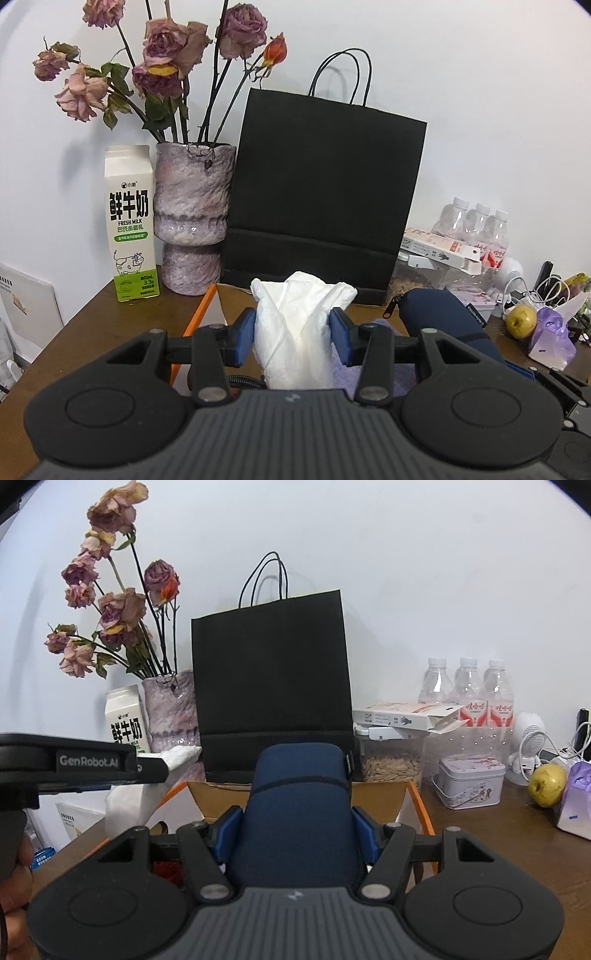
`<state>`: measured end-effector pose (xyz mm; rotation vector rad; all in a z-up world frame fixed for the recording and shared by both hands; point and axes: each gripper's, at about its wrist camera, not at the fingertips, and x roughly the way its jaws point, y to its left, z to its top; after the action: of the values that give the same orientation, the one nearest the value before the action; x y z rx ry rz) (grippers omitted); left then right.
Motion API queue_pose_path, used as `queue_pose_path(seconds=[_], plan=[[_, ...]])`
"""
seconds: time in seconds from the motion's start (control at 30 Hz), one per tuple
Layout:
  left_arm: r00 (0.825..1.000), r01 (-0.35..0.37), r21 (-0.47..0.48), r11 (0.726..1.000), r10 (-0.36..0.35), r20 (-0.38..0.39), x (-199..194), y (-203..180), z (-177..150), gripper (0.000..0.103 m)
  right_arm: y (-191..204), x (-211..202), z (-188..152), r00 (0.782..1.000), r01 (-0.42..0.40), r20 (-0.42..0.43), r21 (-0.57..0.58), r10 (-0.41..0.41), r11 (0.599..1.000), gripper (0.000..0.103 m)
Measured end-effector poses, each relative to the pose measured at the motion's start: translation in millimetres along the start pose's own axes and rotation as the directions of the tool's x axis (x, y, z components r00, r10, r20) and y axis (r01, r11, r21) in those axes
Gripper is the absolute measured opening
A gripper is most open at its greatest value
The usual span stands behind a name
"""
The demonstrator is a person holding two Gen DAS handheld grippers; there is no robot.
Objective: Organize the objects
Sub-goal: 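Lift the white cloth and navy case with both grippers over the red box, then open both grippers to drop the cloth and case into the box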
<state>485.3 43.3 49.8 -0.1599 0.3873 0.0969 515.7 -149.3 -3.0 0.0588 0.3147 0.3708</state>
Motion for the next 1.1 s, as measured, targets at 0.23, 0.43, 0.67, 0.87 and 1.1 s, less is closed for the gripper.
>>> queue_pose_path(seconds=[0.23,0.43,0.67,0.87,1.1], plan=[[1.000,0.003,0.009,1.000,-0.003,-0.022,20,3,3,0.044,-3,21,2,1.000,-0.002,-0.017,-0.005,0.002,1.000,0.062],[0.998,-0.006,0.019,1.000,0.007,-0.061,39,4,1,0.045,-5,39,3,0.999,-0.003,-0.037,-0.011,0.002,1.000,0.062],[0.996,-0.027,0.002,1.000,0.027,-0.088,50,9,-1,0.071,-6,51,2,0.998,0.000,-0.068,-0.022,-0.001,1.000,0.065],[0.997,-0.033,-0.017,0.999,0.032,-0.068,48,11,0,0.103,-9,48,4,0.998,0.036,-0.045,-0.012,-0.037,0.999,0.103],[0.998,-0.040,-0.006,0.999,0.040,-0.056,45,8,0,0.103,-11,49,4,0.997,0.034,-0.062,-0.001,-0.034,0.999,0.103]])
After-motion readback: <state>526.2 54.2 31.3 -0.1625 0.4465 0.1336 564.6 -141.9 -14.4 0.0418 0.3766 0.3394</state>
